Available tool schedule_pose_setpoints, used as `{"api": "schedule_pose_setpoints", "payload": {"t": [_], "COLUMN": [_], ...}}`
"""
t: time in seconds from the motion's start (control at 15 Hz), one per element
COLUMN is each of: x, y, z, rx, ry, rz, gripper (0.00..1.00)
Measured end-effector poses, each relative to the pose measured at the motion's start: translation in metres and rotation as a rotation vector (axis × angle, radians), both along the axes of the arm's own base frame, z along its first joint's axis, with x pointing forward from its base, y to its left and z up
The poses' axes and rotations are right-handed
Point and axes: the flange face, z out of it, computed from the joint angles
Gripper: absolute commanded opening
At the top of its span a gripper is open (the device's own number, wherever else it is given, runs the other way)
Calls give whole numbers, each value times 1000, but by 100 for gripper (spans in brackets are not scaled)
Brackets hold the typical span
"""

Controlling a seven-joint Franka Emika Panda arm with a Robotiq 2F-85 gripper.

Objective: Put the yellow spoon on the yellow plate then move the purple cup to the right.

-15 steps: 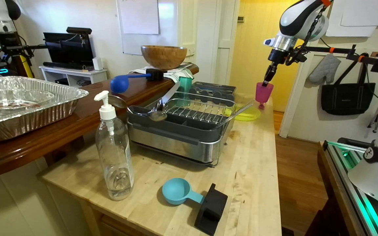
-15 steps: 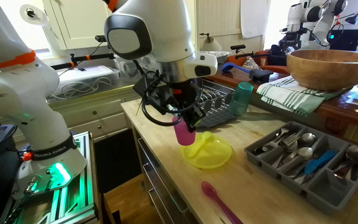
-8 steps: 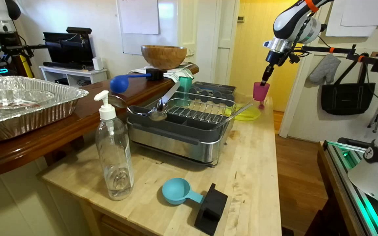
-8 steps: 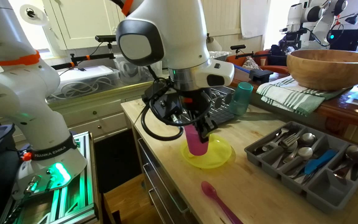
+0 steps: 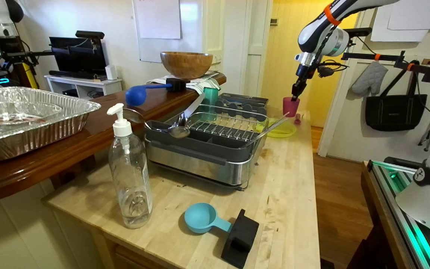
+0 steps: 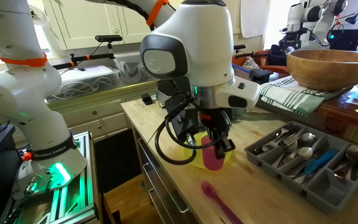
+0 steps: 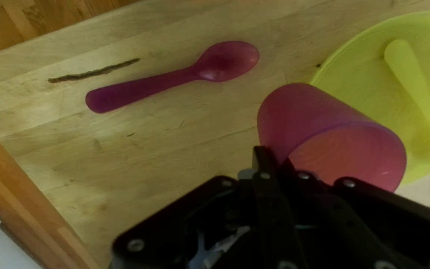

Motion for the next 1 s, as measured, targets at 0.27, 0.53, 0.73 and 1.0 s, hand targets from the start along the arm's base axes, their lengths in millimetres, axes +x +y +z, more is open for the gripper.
{"api": "schedule_pose_setpoints", "payload": {"t": [0.27, 0.53, 0.73, 1.0], "x": [10, 16, 18, 15], "y": [-20, -35, -45, -57], "z": [-12, -21, -26, -31], "rx": [-6, -7, -7, -6], "ry": [19, 29, 34, 36], "rz": [-67, -120, -154, -192], "gripper": [1, 1, 1, 1]}}
